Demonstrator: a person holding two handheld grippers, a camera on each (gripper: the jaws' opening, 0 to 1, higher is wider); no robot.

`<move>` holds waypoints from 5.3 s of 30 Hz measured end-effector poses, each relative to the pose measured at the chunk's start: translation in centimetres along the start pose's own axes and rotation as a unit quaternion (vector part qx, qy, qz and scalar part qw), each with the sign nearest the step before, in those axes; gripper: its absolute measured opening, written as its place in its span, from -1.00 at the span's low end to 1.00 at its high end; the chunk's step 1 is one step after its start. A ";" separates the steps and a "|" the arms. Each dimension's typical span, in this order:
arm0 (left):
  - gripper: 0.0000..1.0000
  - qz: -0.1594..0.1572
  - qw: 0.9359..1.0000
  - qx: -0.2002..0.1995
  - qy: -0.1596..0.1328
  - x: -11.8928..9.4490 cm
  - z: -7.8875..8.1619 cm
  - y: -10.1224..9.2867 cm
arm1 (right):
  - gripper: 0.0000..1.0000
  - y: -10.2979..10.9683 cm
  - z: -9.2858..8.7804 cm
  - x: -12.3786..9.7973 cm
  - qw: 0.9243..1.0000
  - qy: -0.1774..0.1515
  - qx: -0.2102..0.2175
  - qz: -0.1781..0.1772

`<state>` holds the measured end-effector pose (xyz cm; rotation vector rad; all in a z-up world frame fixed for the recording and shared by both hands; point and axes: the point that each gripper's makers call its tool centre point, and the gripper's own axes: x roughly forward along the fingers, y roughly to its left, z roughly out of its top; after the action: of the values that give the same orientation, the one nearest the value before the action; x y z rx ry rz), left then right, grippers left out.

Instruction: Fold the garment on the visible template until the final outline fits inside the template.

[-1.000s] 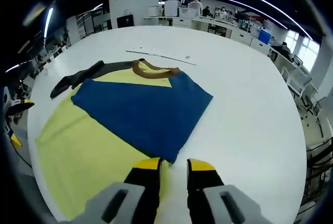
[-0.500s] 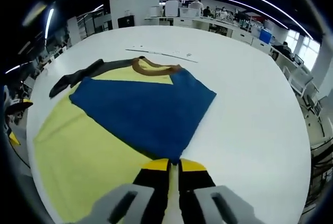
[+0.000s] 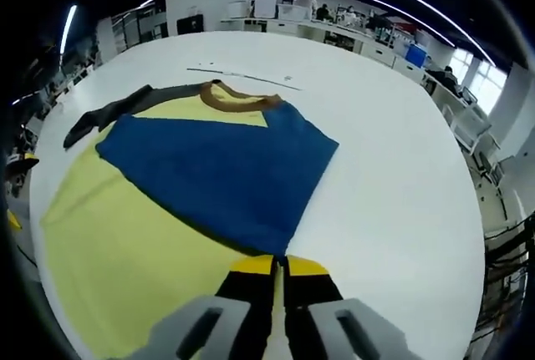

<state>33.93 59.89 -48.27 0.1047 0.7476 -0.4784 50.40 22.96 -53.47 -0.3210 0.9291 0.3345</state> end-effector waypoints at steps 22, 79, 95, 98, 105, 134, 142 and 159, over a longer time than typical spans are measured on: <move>0.95 0.031 0.999 -0.013 -0.014 -0.1 0.7 3.0 | -1.00 -2.7 -0.9 -0.3 0.997 -0.002 0.067 0.043; -0.14 0.141 0.985 0.039 -0.095 2.4 6.4 13.3 | 0.54 1.0 2.6 -7.3 0.992 -0.083 0.016 0.091; -0.33 0.145 0.985 0.064 -0.072 5.6 5.8 15.9 | 0.72 4.7 2.8 -12.3 0.978 -0.136 0.026 0.159; -0.38 0.150 0.984 0.068 -0.068 6.1 5.6 16.4 | 0.72 5.3 2.5 -13.0 0.975 -0.140 0.030 0.169; -0.56 0.150 0.983 0.082 -0.060 7.3 5.1 16.9 | 0.69 5.5 2.3 -13.8 0.974 -0.146 0.041 0.167; -1.00 0.156 0.974 0.159 -0.045 7.4 3.0 13.6 | 0.67 6.7 0.7 -15.3 0.975 -0.139 0.053 0.164; -0.79 0.161 0.973 0.159 -0.037 8.1 3.1 14.1 | 0.66 6.2 -0.4 -15.5 0.976 -0.134 0.067 0.156; -1.00 0.232 0.962 0.109 -0.099 7.0 7.4 15.7 | 0.65 6.4 -0.6 -15.9 0.976 -0.137 0.077 0.153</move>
<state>50.14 69.25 -48.80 0.4219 0.4505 -0.1174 38.54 26.25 -41.55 0.0139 0.7261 0.5716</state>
